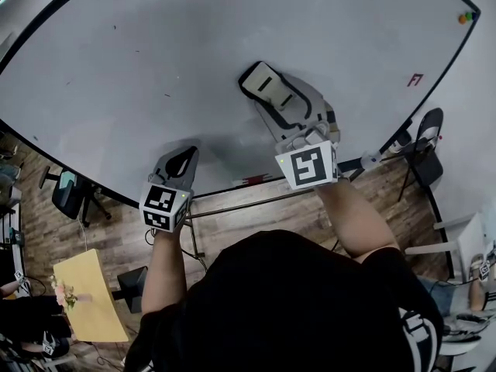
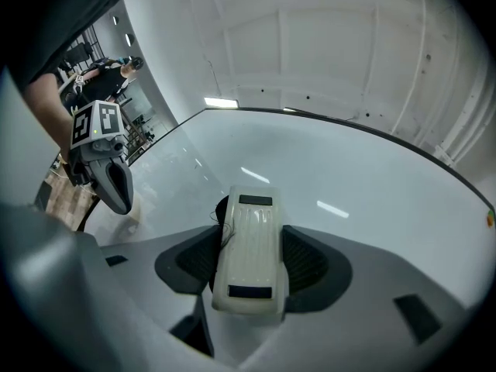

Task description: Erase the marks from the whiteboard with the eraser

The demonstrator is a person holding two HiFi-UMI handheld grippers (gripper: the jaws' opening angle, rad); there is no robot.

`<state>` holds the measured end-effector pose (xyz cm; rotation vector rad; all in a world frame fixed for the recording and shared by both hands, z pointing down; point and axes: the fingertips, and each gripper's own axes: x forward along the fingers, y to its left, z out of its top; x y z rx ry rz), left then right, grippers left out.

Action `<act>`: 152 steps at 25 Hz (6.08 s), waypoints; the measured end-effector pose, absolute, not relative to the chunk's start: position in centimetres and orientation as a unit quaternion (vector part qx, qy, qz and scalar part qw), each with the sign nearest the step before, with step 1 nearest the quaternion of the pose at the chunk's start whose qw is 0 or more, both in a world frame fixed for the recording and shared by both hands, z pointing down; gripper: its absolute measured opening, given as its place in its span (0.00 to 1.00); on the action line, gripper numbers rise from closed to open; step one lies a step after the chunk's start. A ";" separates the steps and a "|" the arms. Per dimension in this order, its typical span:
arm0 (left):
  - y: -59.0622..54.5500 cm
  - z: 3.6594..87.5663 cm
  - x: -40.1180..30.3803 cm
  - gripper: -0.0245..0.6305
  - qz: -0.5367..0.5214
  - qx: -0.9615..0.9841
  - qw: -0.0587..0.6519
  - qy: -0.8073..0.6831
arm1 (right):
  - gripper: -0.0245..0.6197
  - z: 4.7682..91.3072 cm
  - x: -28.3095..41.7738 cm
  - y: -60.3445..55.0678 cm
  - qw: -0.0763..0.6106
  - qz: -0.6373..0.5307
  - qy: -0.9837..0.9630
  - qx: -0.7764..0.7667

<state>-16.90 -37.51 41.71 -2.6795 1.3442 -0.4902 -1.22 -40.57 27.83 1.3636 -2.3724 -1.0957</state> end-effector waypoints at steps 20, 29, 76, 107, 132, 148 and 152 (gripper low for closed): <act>-37.1 41.8 -19.4 0.05 -0.158 -0.875 0.048 0.456 | 0.42 29.9 -4.9 -40.0 0.123 -0.378 -0.804 0.442; -37.2 41.9 -19.2 0.05 -0.157 -0.876 0.049 0.453 | 0.42 29.9 -4.7 -40.0 0.131 -0.381 -0.800 0.445; -37.6 42.5 -13.6 0.05 -0.166 -0.896 0.050 0.408 | 0.42 24.9 16.1 -43.8 0.006 -0.251 -0.781 0.572; -36.4 44.3 -17.1 0.05 -0.163 -0.891 0.035 0.423 | 0.42 27.4 3.3 -41.7 0.062 -0.324 -0.793 0.513; -36.4 44.2 -18.6 0.05 -0.157 -0.890 0.034 0.427 | 0.42 32.3 -3.2 -40.6 0.128 -0.349 -0.804 0.463; -36.6 44.3 -18.3 0.05 -0.162 -0.891 0.036 0.423 | 0.42 30.8 -1.8 -40.9 0.108 -0.346 -0.804 0.472; -36.6 44.4 -18.0 0.05 -0.162 -0.892 0.034 0.420 | 0.42 29.6 0.3 -41.3 0.111 -0.340 -0.794 0.492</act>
